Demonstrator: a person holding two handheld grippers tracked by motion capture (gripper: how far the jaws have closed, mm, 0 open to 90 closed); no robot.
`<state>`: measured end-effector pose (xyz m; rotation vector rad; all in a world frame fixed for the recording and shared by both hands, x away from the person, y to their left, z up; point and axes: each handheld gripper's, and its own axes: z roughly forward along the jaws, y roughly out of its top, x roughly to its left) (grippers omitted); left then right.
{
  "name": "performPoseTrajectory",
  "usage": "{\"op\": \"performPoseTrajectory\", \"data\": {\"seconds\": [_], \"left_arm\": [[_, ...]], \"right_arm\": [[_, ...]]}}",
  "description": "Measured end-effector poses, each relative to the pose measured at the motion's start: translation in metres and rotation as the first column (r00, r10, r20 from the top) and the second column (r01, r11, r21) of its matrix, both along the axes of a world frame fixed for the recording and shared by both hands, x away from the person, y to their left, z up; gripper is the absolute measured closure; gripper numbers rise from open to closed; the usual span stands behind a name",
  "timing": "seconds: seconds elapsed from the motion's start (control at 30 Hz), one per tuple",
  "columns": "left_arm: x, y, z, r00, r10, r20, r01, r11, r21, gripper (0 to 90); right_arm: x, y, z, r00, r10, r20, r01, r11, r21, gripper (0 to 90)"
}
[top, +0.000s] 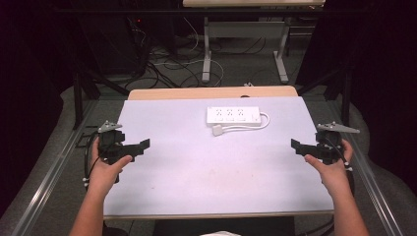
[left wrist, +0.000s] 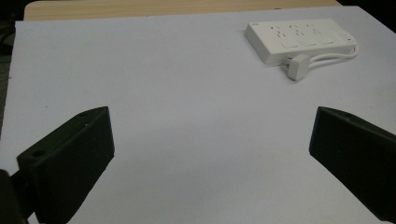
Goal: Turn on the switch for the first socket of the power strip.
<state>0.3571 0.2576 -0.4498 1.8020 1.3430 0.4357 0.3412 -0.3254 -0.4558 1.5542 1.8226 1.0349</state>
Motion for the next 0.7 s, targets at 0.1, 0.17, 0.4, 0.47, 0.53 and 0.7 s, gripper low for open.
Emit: {"op": "performPoseTrajectory", "data": {"seconds": [0.1,0.17,0.4,0.47,0.53,0.7], "left_arm": [[-0.001,0.001,0.001,0.9999,0.008,0.013,-0.008,0.9999,-0.010,0.0],[-0.001,0.001,0.002,0.9999,0.006,0.016,-0.006,0.9999,-0.012,0.0],[-0.001,-0.001,0.002,1.0000,-0.006,-0.002,0.006,1.0000,-0.004,0.1],[-0.001,-0.003,0.002,0.9999,-0.011,-0.001,0.011,0.9999,0.003,0.1],[-0.001,-0.004,0.002,0.9998,-0.018,-0.007,0.018,0.9998,0.011,0.1],[-0.002,-0.006,0.002,0.9998,-0.021,0.000,0.021,0.9998,0.004,0.1]], "right_arm": [[0.000,0.001,-0.002,0.9996,0.016,-0.024,-0.016,1.000,0.000,13.0],[0.001,0.002,-0.003,0.9994,0.021,-0.027,-0.021,1.000,-0.001,13.8],[0.006,0.013,0.002,0.9981,0.054,-0.029,-0.055,0.998,-0.030,14.5],[0.008,0.017,0.004,0.9977,0.062,-0.028,-0.063,0.997,-0.046,14.5],[0.011,0.020,0.006,0.9963,0.078,-0.034,-0.080,0.995,-0.064,14.5],[0.021,0.028,0.007,0.9911,0.113,-0.071,-0.118,0.990,-0.075,14.7]]}}
